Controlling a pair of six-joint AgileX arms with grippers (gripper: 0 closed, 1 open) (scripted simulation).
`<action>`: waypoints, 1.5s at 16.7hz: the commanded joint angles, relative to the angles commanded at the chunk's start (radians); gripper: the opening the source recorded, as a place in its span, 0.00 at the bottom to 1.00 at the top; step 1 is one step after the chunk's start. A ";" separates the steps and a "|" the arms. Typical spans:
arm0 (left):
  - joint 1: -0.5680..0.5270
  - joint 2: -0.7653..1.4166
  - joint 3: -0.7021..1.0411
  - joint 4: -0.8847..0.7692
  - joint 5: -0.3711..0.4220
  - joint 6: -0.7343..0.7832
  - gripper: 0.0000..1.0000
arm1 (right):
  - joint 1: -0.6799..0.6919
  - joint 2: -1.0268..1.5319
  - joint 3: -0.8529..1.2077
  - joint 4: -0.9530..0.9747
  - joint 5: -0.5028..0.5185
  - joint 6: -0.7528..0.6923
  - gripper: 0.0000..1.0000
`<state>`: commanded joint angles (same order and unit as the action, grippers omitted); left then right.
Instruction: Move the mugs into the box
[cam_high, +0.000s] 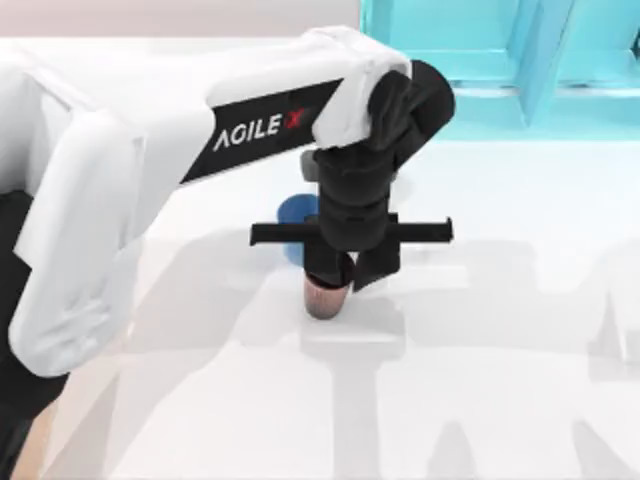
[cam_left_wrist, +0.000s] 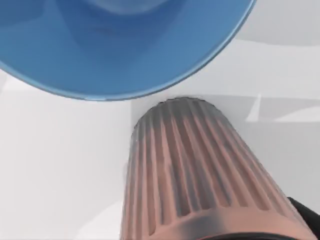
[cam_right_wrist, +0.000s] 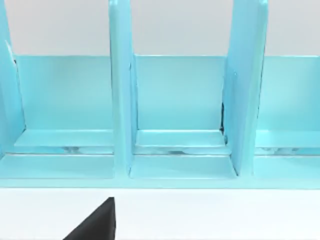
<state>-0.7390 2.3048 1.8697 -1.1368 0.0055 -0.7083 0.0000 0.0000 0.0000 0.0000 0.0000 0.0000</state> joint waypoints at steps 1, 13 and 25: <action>0.000 0.000 0.000 0.000 0.000 0.000 0.00 | 0.000 0.000 0.000 0.000 0.000 0.000 1.00; 0.066 -0.098 -0.021 -0.080 -0.001 0.068 0.00 | 0.000 0.000 0.000 0.000 0.000 0.000 1.00; 0.200 -0.287 -0.055 -0.233 -0.004 0.202 0.00 | 0.000 0.000 0.000 0.000 0.000 0.000 1.00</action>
<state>-0.5393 2.0181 1.8142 -1.3699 0.0016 -0.5068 0.0000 0.0000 0.0000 0.0000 0.0000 0.0000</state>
